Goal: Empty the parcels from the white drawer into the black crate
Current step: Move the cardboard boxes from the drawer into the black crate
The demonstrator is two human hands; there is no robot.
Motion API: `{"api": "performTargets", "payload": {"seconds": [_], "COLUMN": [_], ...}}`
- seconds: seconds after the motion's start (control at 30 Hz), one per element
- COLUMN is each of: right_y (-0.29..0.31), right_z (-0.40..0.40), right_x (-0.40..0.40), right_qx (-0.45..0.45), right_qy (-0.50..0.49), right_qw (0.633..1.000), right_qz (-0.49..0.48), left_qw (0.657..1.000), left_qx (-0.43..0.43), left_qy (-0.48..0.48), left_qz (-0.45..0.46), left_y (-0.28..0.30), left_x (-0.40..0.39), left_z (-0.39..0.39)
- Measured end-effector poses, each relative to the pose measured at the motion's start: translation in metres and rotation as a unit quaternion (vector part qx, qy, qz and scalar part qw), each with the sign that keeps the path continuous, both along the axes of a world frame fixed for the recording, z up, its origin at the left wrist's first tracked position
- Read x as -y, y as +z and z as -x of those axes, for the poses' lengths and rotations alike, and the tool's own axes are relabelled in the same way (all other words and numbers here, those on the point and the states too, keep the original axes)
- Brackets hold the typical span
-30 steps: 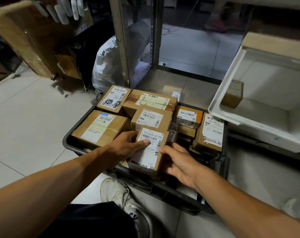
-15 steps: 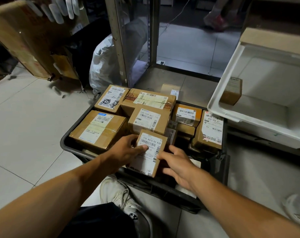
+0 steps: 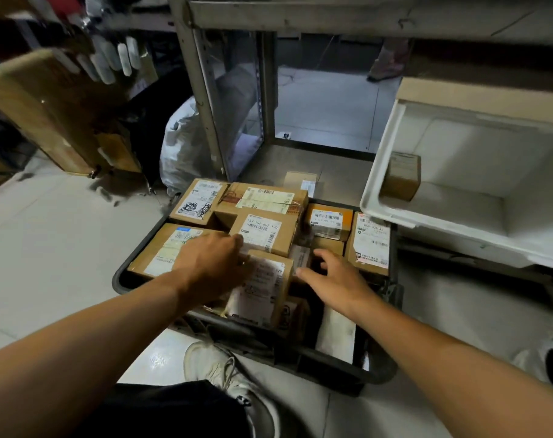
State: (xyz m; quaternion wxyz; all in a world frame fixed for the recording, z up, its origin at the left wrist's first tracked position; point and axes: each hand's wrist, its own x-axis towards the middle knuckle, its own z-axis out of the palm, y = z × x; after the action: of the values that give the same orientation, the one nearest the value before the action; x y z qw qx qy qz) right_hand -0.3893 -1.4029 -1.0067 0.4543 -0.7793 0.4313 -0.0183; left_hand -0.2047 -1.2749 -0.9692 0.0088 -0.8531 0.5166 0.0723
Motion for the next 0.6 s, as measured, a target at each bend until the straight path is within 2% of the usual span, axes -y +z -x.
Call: {"api": "performTargets", "payload": {"seconds": [0.07,0.13,0.2,0.4,0.6], "right_y": [0.013,0.029,0.041,0.052,0.033], "right_z": [0.015,0.030,0.046,0.102,0.140], "right_x": [0.007,0.017,0.033,0.099,0.186], "right_qx": [-0.045,-0.087,-0.109,-0.156,-0.184], "right_qy": [0.063,0.108,0.104,0.021,-0.062], "right_qw": [0.989,0.966,0.948,0.943,0.947], "right_qz": [0.127,0.219,0.279,0.292,0.257], "left_qw": [0.995,0.990,0.989,0.979,0.969], "left_qx": [0.079,0.092,0.073,0.049,0.022], "left_qy": [-0.063,-0.107,-0.129,-0.199,-0.246], "left_qz": [0.023,0.026,0.003,0.000,-0.004], "left_y": [0.011,0.019,0.028,0.024,0.003], "left_x": [0.010,0.027,0.049,0.133,0.235], "left_z": [0.010,0.027,0.049,0.118,0.157]}}
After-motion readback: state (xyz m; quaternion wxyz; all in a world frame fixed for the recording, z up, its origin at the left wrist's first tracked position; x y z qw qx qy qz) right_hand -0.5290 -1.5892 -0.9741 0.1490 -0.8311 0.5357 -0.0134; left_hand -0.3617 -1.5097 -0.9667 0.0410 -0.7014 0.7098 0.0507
